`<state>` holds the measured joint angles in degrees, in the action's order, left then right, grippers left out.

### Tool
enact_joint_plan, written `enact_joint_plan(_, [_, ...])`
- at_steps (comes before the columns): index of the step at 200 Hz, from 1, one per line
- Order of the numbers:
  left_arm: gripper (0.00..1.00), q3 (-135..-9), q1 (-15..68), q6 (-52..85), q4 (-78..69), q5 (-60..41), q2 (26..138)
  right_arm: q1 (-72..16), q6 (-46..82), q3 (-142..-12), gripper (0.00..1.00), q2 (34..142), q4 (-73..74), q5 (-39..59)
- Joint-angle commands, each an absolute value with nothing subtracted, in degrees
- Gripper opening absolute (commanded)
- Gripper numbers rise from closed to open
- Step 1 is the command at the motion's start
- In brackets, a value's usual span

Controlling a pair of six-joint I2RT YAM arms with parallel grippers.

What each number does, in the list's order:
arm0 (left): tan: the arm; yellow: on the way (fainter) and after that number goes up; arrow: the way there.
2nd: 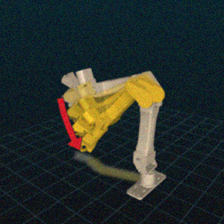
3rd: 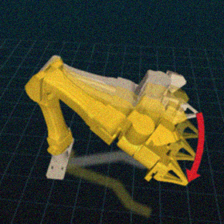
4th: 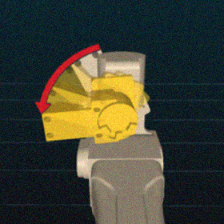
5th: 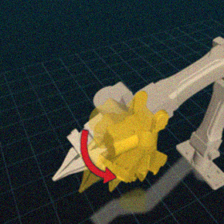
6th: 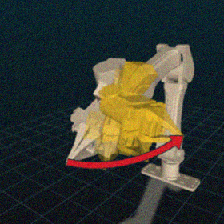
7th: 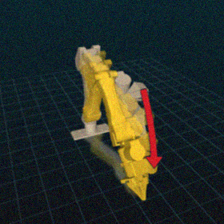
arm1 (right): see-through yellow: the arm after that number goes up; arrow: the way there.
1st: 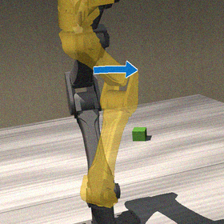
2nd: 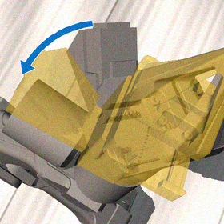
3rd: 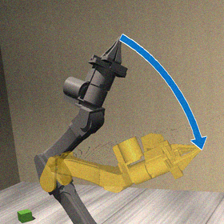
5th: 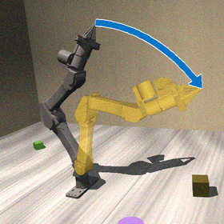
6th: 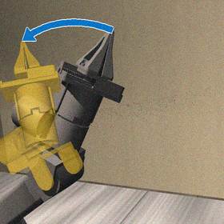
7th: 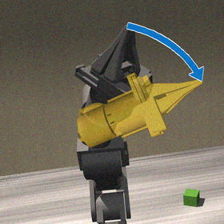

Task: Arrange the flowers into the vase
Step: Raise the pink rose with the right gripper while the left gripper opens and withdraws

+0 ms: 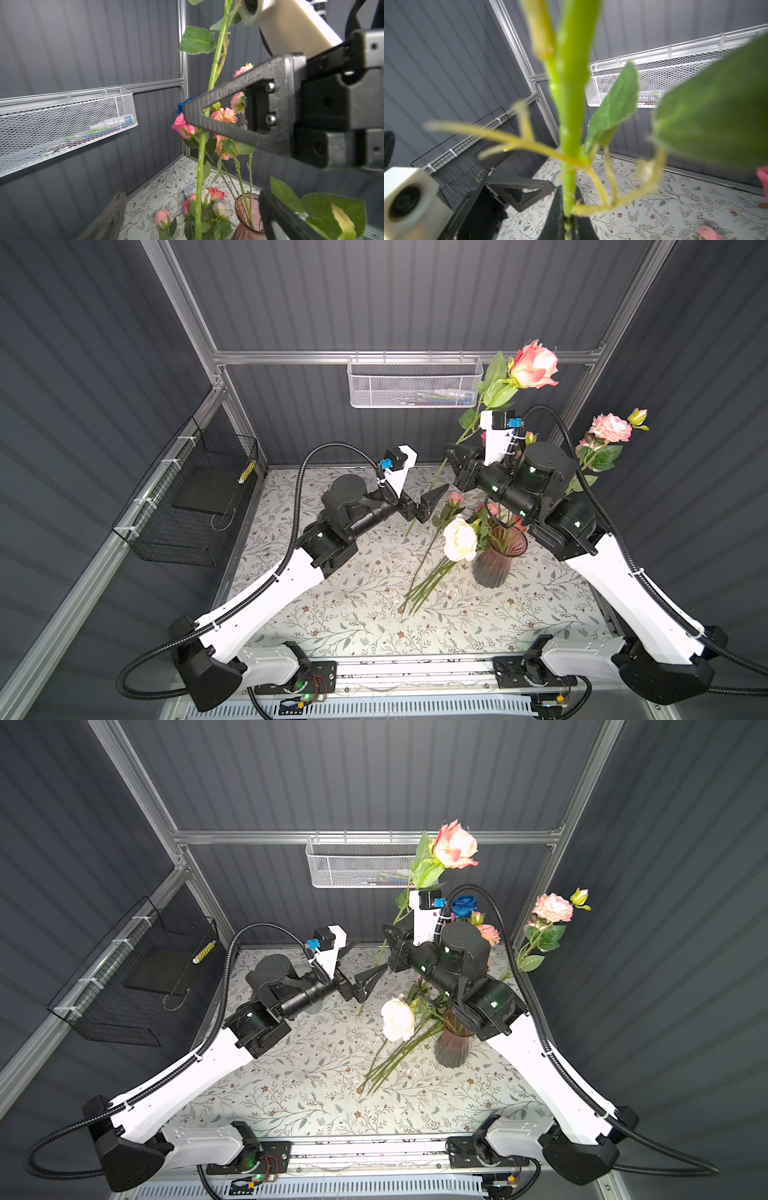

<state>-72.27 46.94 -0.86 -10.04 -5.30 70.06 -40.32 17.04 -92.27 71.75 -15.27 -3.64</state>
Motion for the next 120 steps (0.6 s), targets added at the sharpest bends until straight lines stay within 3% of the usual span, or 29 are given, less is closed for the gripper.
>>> enact_joint_plan(1, [0.99, -69.3, 47.2, -2.3, -10.5, 1.4, 63.0, -40.1, 12.2, -96.2, 0.04, 69.8, -15.1, -8.6])
enact_joint_plan(58, [0.99, -59.3, 47.2, -1.2, -9.5, 12.1, 52.0, -40.0, 3.3, -102.7, 0.05, 67.6, -17.7, -18.6])
enact_joint_plan(120, [0.99, -52.5, 47.1, 3.9, -5.4, 20.4, 48.0, -40.0, -4.2, -101.5, 0.05, 58.3, -21.9, -31.7])
